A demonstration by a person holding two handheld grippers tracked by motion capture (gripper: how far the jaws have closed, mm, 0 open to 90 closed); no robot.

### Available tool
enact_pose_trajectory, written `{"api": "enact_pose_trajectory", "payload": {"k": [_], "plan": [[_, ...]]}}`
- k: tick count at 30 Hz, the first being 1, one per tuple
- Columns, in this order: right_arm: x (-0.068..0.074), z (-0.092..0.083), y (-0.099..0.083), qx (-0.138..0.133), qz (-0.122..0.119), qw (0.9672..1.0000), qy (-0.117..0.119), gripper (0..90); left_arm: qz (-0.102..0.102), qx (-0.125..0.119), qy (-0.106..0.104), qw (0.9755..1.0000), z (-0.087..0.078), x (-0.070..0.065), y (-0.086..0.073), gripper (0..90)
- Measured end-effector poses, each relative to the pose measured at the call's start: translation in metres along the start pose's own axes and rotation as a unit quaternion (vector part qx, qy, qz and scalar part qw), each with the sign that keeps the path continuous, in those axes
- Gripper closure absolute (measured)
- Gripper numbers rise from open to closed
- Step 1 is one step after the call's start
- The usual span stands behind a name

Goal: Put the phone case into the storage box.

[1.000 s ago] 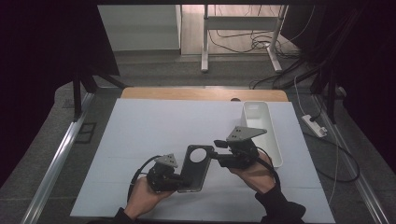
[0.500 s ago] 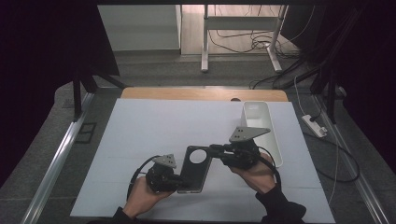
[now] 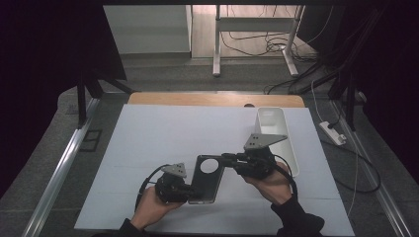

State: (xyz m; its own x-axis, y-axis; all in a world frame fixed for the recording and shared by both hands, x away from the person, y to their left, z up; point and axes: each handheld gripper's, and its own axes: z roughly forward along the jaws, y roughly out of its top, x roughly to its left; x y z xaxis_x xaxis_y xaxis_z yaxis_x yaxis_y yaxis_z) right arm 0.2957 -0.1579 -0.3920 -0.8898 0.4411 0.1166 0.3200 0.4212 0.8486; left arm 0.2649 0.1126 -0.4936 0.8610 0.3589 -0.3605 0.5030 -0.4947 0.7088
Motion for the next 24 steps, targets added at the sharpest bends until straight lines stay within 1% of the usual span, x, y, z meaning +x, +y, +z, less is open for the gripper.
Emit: {"api": "enact_pose_trajectory", "payload": {"k": [1,3,4,5,6,8,9,10,12,14,15,16,18,20,23,24], "plan": [[0.0,0.0,0.0,-0.001,0.0,1.0,0.001,79.0,-0.002,-0.002,-0.001,1.0,0.0,0.0,0.0,79.0],[0.0,0.0,0.0,0.0,-0.001,1.0,0.001,79.0,0.0,-0.006,0.001,1.0,0.0,0.0,0.0,77.7],[0.001,-0.001,0.001,-0.001,-0.003,1.0,0.001,79.1,0.002,-0.009,0.003,1.0,-0.001,0.0,0.0,71.9],[0.001,-0.001,0.001,-0.001,-0.004,1.0,0.0,79.2,0.002,-0.009,0.003,1.0,-0.001,0.0,0.0,68.2],[0.001,-0.001,0.001,-0.001,-0.004,1.0,0.0,79.2,0.005,-0.013,0.008,0.9999,-0.001,-0.001,0.001,68.2],[0.001,-0.001,0.001,-0.002,-0.005,1.0,0.0,79.2,0.007,-0.021,0.013,0.9997,-0.002,-0.002,0.001,60.3],[0.001,-0.002,0.001,-0.003,-0.006,1.0,-0.002,79.3,0.007,-0.022,0.012,0.9997,-0.002,-0.002,0.001,59.5],[0.001,-0.002,0.002,-0.003,-0.007,1.0,-0.002,79.3,0.009,-0.022,0.018,0.9995,-0.003,-0.002,0.001,58.2],[0.001,-0.004,0.002,-0.006,-0.008,0.9999,-0.002,79.3,0.011,-0.024,0.028,0.9993,-0.003,-0.002,0.001,50.7],[0.002,-0.005,0.003,-0.007,-0.009,0.9999,-0.004,79.3,0.012,-0.027,0.037,0.9989,-0.003,-0.002,0.001,45.9],[0.002,-0.006,0.004,-0.008,-0.009,0.9999,-0.005,79.4,0.012,-0.028,0.039,0.9988,-0.004,-0.002,0.001,42.1],[0.002,-0.007,0.004,-0.008,-0.01,0.9999,-0.006,79.4,0.011,-0.03,0.043,0.9986,-0.005,-0.002,0.001,40.3],[0.001,-0.009,0.005,-0.01,-0.011,0.9999,-0.008,79.4,0.013,-0.035,0.053,0.9979,-0.007,-0.003,0.001,30.8],[0.0,-0.01,0.006,-0.01,-0.013,0.9998,-0.009,79.4,0.013,-0.039,0.059,0.9974,-0.009,-0.003,0.001,24.7],[-0.002,-0.014,0.007,-0.011,-0.013,0.9998,-0.012,79.4,0.013,-0.045,0.063,0.9969,-0.014,-0.005,-0.001,18.6],[-0.004,-0.015,0.007,-0.012,-0.013,0.9998,-0.013,79.4,0.013,-0.048,0.07,0.9963,-0.016,-0.005,-0.002,16.7]]}}
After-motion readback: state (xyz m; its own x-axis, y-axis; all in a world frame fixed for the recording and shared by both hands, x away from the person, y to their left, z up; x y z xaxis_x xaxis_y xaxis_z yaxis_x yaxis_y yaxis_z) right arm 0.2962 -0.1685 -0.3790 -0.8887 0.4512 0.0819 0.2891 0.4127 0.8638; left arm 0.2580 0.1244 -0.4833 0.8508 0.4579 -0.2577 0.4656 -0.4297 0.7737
